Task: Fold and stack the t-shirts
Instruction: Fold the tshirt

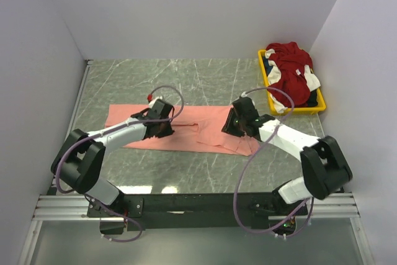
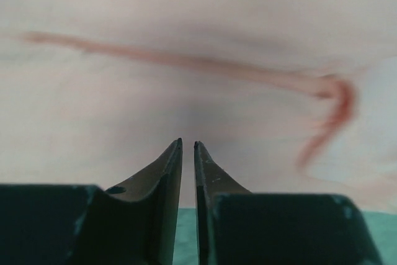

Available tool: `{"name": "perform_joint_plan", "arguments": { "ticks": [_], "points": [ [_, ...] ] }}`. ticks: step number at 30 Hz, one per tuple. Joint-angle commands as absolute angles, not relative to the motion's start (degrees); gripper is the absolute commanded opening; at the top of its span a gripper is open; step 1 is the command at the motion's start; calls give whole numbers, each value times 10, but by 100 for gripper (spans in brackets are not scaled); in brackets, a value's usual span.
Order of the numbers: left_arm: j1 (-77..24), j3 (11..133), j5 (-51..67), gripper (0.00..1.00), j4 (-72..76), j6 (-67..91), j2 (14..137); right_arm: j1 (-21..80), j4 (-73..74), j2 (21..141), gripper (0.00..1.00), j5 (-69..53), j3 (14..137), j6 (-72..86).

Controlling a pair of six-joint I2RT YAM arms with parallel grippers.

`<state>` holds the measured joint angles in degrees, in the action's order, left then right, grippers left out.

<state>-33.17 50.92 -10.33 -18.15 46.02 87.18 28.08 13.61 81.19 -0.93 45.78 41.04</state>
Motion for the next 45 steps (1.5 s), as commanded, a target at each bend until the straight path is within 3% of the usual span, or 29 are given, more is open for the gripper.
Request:
{"name": "perform_joint_plan", "arguments": {
  "ticks": [1, 11, 23, 27, 41, 45],
  "points": [
    [-326, 473, -139, 17, -173, 487, 866, 286, 134, 865, 36, 12, 483, 399],
    [-330, 407, -133, 13, -134, 503, 866, 268, 202, 978, 37, 40, 583, 353],
    [-430, 408, -137, 13, -154, 577, 854, 249, 318, 1150, 37, 37, 814, 286],
    [-460, 411, -111, 13, -140, 606, 855, 250, 367, 1232, 37, 26, 948, 265],
    [-533, 545, -33, 13, -98, 633, 982, 265, 469, 1455, 37, -97, 1335, 258],
    [-533, 583, -39, 15, -115, 621, 989, 263, 432, 1441, 41, -113, 1333, 251]
  ]
}}
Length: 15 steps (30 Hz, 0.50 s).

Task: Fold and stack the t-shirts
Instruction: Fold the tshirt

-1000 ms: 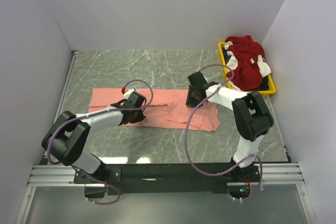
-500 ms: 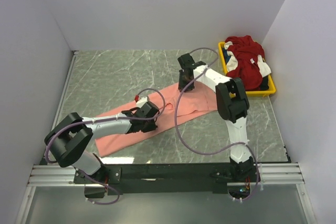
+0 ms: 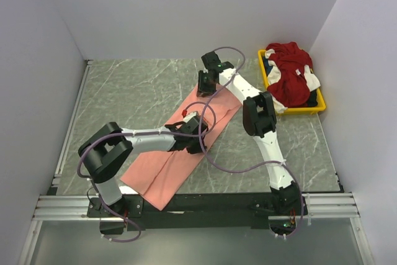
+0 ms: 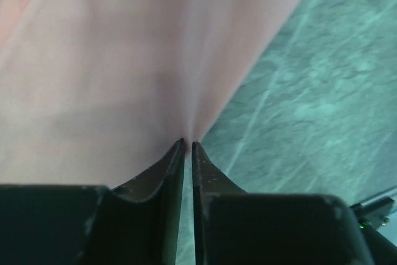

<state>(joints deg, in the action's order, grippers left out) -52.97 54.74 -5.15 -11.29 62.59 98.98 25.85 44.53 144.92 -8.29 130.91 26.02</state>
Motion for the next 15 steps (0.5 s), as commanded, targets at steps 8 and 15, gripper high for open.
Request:
{"name": "perform_joint_plan", "arguments": {
  "ticks": [8, 15],
  "points": [
    [-492, 642, -86, 31, -167, 549, 947, 205, 395, 1298, 52, -128, 1278, 235],
    [-428, 805, -53, 35, -191, 420, 1047, 144, 310, 1114, 52, -105, 1051, 276]
  ]
}}
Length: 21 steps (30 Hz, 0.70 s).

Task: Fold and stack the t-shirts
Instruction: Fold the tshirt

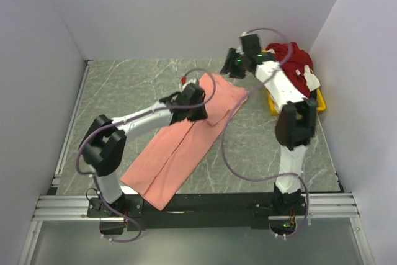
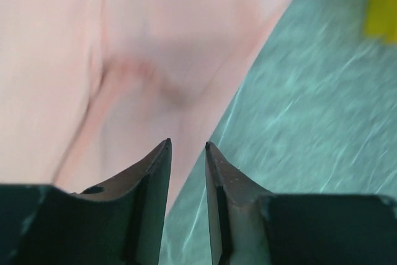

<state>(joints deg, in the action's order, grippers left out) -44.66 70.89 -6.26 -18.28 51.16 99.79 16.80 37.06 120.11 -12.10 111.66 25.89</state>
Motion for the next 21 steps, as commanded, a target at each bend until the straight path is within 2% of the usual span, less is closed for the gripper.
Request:
{"name": "perform_joint_plan", "arguments": {
  "ticks": [1, 5, 8, 14, 17, 21],
  "points": [
    [-425, 834, -52, 35, -200, 404, 1068, 139, 304, 1081, 52, -103, 1002, 279],
    [-416, 965, -66, 39, -244, 324, 1164, 108, 259, 1001, 52, -114, 874, 285],
    [-414, 1089, -99, 53, -301, 250, 1264, 91, 236, 944, 52, -116, 793, 283],
    [-414, 1148, -111, 71, -309, 160, 1340, 82, 211, 854, 52, -108, 678, 272],
    [-413, 1165, -118, 75, -317, 145, 1370, 80, 205, 831, 52, -107, 641, 269],
    [-416, 1208, -133, 75, -337, 132, 1409, 81, 193, 811, 52, -111, 607, 269]
  ]
}}
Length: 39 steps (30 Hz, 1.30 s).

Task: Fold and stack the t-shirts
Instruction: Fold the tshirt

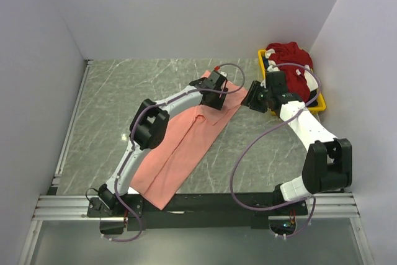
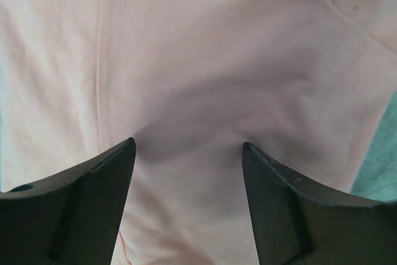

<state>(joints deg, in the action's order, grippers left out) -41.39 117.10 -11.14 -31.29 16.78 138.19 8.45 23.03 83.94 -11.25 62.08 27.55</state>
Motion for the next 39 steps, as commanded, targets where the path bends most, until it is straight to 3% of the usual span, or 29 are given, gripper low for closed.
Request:
{"name": "perform_joint_plan", "arguments": {
  "ticks": [1, 6, 12, 16, 27, 33, 39],
  "points": [
    [-415, 1217, -148, 75, -346, 139, 1418, 80, 192, 808, 52, -111, 601, 268],
    [-376, 1301, -147, 71, -421, 234, 1484, 80, 186, 810, 52, -123, 595, 268],
    [-296, 1277, -121, 70, -412, 322, 1475, 80, 186, 818, 52, -129, 596, 265],
    [-211, 1196, -33, 68, -344, 413, 1435, 81, 185, 824, 52, -134, 595, 263],
    [-149, 1251, 76, 76, -244, 532, 1454, 96, 190, 845, 52, -142, 600, 261],
    [-156, 1194, 120, 82, -138, 493, 1366, 130, 185, 831, 52, -127, 580, 270],
    [-161, 1031, 94, 81, -106, 459, 1194, 183, 157, 774, 52, -127, 529, 311]
  ]
}}
